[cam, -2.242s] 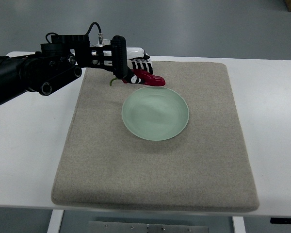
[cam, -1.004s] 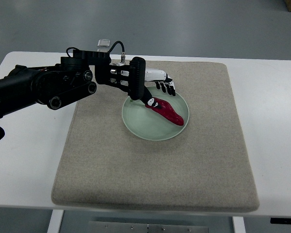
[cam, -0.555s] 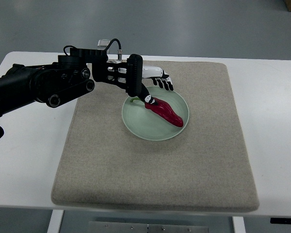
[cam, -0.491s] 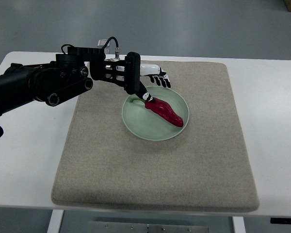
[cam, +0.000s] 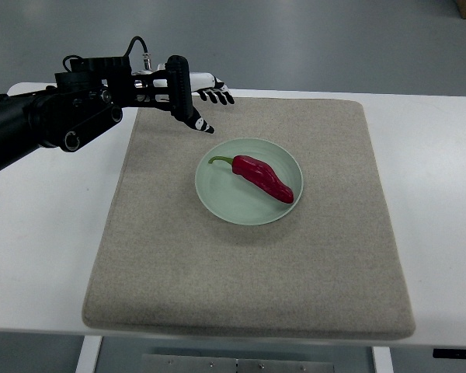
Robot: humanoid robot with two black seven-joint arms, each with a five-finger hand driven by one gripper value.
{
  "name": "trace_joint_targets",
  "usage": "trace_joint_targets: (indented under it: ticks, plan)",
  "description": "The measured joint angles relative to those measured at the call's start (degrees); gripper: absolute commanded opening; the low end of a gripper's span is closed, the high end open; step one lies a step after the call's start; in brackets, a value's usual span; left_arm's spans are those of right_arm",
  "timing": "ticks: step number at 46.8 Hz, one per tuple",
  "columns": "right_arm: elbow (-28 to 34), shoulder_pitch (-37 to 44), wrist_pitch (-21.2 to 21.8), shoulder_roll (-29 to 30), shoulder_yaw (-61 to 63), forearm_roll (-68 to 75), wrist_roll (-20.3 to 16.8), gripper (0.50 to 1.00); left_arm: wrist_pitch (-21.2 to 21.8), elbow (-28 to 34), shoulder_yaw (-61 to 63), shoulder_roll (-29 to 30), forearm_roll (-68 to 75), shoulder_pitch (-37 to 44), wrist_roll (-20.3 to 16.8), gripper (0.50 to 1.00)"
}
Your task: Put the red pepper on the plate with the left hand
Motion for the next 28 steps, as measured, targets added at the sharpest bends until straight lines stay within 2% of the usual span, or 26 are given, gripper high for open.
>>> trace_joint_targets:
  ticks: [4,9,19,28]
  plan:
    - [0.0,0.0,0.0,0.0,0.0,0.0,0.0,0.932,3.1,2.0,-0.1,0.0,-1.1,0.4,0.0,0.941]
    - [0.0,0.0,0.0,0.0,0.0,0.0,0.0,0.932,6.5,4.6,-0.1,-0.1,-5.6,0.9,0.0,0.945]
    - [0.0,0.0,0.0,0.0,0.0,0.0,0.0,0.932,9.9,9.8,0.1,-0.3,-16.5,1.8,0.1,0.945]
    - [0.0,0.0,0.0,0.0,0.0,0.0,0.0,0.932,10.5,11.9,0.1,-1.0,-28.6,2.5,2.0,0.941]
